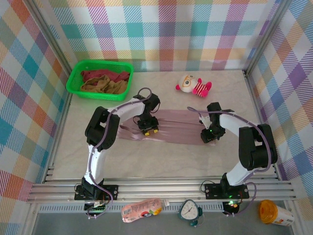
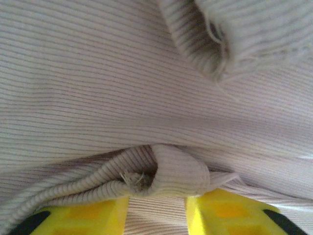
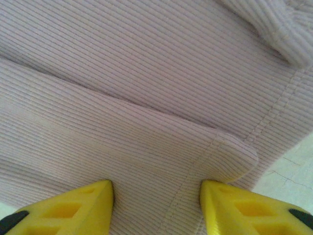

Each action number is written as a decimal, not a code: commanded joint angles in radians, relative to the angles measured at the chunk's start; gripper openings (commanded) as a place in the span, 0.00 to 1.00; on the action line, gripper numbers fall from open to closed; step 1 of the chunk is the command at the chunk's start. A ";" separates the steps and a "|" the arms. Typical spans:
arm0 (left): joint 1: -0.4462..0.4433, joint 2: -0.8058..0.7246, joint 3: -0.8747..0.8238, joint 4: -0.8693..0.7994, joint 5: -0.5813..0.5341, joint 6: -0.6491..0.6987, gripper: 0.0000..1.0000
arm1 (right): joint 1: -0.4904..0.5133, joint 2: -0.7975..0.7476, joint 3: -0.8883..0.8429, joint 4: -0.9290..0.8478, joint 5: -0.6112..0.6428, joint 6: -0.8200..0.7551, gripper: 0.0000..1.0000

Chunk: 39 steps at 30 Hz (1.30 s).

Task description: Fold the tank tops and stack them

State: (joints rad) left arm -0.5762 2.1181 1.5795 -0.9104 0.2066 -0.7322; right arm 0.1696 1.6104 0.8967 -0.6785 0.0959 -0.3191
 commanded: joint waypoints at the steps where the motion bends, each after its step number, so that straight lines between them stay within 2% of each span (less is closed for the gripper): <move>1: -0.002 0.028 0.040 -0.048 -0.046 0.028 0.46 | -0.005 -0.056 0.027 -0.062 -0.041 0.041 0.55; 5: -0.036 0.005 0.074 -0.077 -0.036 0.038 0.55 | -0.037 -0.078 0.094 -0.046 -0.085 0.086 0.59; 8: -0.070 -0.026 0.083 -0.056 -0.018 0.025 0.60 | -0.098 -0.055 0.142 -0.018 -0.126 0.149 0.60; 16: -0.233 0.036 0.231 0.076 0.054 0.064 0.72 | -0.162 0.131 0.305 0.016 -0.218 0.248 0.60; 25: -0.386 0.197 0.422 0.232 0.118 0.167 0.72 | -0.174 0.324 0.482 -0.007 -0.306 0.257 0.55; 30: -0.455 0.309 0.578 0.221 0.071 0.257 0.71 | -0.174 0.394 0.547 -0.031 -0.288 0.241 0.53; 36: -0.505 0.413 0.726 0.186 -0.018 0.304 0.69 | -0.174 0.441 0.577 -0.061 -0.235 0.188 0.51; 39: -0.523 0.450 0.751 0.171 -0.046 0.320 0.67 | -0.174 0.456 0.573 -0.073 -0.229 0.174 0.48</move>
State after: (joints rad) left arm -1.0863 2.5347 2.2887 -0.7036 0.2146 -0.4618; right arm 0.0002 2.0449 1.4513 -0.7052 -0.1417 -0.1097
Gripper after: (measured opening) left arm 0.676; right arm 0.488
